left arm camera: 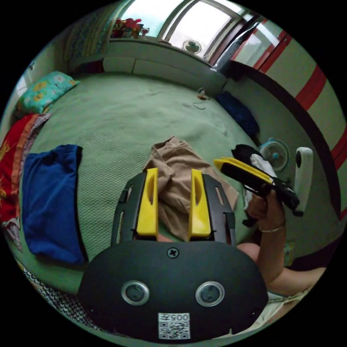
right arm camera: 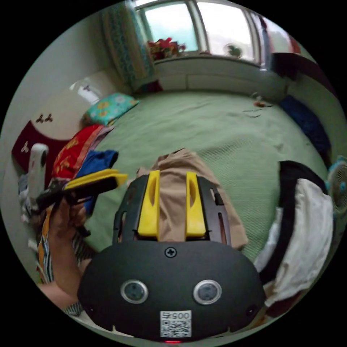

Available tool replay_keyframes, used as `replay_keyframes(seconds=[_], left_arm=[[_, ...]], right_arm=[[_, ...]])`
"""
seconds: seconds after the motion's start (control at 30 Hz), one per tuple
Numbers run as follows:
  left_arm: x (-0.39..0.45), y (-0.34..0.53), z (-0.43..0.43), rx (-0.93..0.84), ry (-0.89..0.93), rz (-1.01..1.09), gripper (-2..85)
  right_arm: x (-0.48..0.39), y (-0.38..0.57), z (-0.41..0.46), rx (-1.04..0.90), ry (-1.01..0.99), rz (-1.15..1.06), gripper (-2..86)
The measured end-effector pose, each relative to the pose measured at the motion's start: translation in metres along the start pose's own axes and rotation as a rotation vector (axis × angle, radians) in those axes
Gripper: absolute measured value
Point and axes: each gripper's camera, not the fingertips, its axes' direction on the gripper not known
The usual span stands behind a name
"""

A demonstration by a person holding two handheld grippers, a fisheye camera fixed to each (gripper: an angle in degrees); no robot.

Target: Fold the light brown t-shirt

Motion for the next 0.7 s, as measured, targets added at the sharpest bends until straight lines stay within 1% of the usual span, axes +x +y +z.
replay_keyframes(seconds=[0.03, 0.1, 0.17, 0.23, 0.3, 0.37, 0.43, 0.5, 0.57, 0.63, 0.67, 0.7], left_arm=[[-0.002, 0.001, 0.005, -0.007, -0.023, -0.01, 12.4], [-0.009, -0.004, 0.022, -0.062, -0.014, -0.039, 12.3], [-0.008, -0.017, 0.022, -0.04, -0.031, -0.014, 12.2], [-0.003, -0.032, 0.024, -0.045, -0.024, 0.03, 12.5], [0.005, -0.045, 0.03, -0.047, -0.071, 0.073, 13.5], [0.009, -0.051, 0.039, -0.075, -0.09, 0.079, 14.2], [0.013, -0.058, 0.046, -0.086, -0.082, 0.074, 15.2], [0.021, -0.072, 0.052, -0.079, -0.031, 0.101, 16.1], [0.03, -0.082, 0.057, -0.081, -0.037, 0.128, 16.4], [0.037, -0.09, 0.064, -0.087, -0.093, 0.153, 16.4], [0.04, -0.095, 0.07, -0.102, -0.115, 0.164, 16.2], [0.041, -0.101, 0.077, -0.118, -0.097, 0.163, 15.8]], right_arm=[[0.0, 0.004, 0.007, -0.03, -0.008, 0.006, 11.5], [-0.004, 0.005, 0.011, -0.045, -0.025, 0.007, 11.1], [-0.014, 0.004, 0.012, -0.06, -0.022, -0.047, 10.9], [-0.03, 0.005, 0.018, -0.071, 0.108, -0.172, 10.1], [-0.031, 0.01, 0.026, -0.083, 0.216, -0.194, 9.1], [-0.024, 0.017, 0.03, -0.113, 0.191, -0.157, 8.3], [-0.018, 0.025, 0.028, -0.149, 0.013, -0.148, 9.2], [-0.018, 0.027, 0.024, -0.138, -0.039, -0.152, 9.4], [-0.02, 0.03, 0.024, -0.12, 0.012, -0.175, 9.4], [-0.023, 0.035, 0.032, -0.137, 0.117, -0.185, 8.7], [-0.024, 0.037, 0.034, -0.149, 0.127, -0.188, 8.6], [-0.027, 0.04, 0.036, -0.165, 0.125, -0.201, 8.5]])
